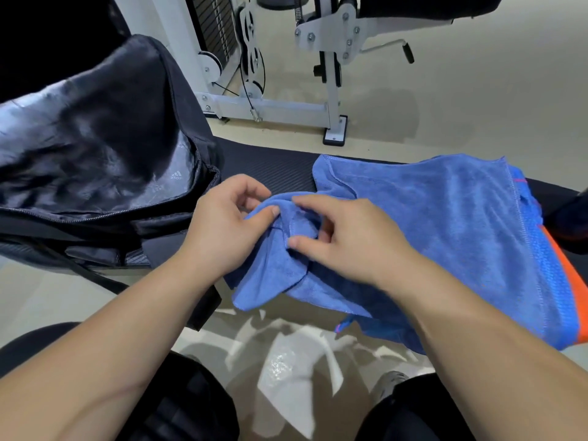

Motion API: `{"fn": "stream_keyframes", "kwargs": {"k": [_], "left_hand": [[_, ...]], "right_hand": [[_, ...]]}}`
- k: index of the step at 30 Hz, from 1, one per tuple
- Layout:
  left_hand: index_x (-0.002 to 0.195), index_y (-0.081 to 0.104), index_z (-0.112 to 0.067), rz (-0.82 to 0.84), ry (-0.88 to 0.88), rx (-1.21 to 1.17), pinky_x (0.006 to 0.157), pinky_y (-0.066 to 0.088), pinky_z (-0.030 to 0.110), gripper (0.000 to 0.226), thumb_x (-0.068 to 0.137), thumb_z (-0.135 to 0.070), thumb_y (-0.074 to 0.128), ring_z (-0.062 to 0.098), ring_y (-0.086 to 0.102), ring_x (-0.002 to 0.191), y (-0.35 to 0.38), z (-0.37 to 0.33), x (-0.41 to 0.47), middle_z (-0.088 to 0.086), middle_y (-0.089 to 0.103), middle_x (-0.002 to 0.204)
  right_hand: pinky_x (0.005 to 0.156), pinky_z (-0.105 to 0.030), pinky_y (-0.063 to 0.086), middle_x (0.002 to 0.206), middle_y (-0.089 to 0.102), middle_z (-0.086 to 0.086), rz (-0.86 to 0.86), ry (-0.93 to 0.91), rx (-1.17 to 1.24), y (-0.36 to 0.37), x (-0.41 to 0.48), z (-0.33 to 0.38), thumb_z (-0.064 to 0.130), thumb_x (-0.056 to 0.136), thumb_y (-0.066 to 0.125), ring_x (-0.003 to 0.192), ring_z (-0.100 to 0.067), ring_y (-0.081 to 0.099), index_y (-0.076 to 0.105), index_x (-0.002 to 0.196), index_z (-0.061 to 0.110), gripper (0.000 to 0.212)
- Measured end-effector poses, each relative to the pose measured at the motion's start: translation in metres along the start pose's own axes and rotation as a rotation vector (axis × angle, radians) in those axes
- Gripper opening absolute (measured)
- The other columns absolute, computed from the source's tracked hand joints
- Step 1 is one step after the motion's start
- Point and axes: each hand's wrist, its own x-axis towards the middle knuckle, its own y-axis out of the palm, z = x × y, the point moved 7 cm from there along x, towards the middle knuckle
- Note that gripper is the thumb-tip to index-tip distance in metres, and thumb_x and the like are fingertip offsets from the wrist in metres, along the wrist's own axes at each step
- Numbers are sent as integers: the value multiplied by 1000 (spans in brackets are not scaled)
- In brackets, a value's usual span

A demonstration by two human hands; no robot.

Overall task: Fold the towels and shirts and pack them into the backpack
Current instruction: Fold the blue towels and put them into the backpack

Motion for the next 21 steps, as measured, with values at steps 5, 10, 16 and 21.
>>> {"fn": "stream_keyframes", "kwargs": {"k": [5,10,16,21], "left_hand": [[86,62,-24,112,38,18,68,51,30,30,73,-22,88,10,57,66,8,-8,-3,-1,67,79],[121,53,-42,349,75,302,78,54,31,66,70,-17,86,12,63,85,5,-11,-8,-7,65,94],[106,56,-34,161,-54,448,59,42,18,42,76,-6,67,4,58,68,-29,-11,4,-9,66,82],[81,53,-28,145,-25,647,59,45,35,21,74,-9,59,18,57,72,-48,-25,-1,-5,61,70]], "right_hand": [[69,-33,48,79,66,11,-136,-3,-65,5,13,-11,47,87,68,83,-17,62,69,96,31,18],[70,-36,55,62,68,5,-403,63,315,-22,11,-25,26,93,67,63,-13,65,75,91,22,9],[55,-32,55,66,71,-6,-404,270,773,-42,24,-34,18,101,54,53,-19,65,56,92,21,9],[58,-35,54,76,62,-6,-334,287,909,-65,67,-17,13,90,55,63,-21,64,58,86,17,6]]}}
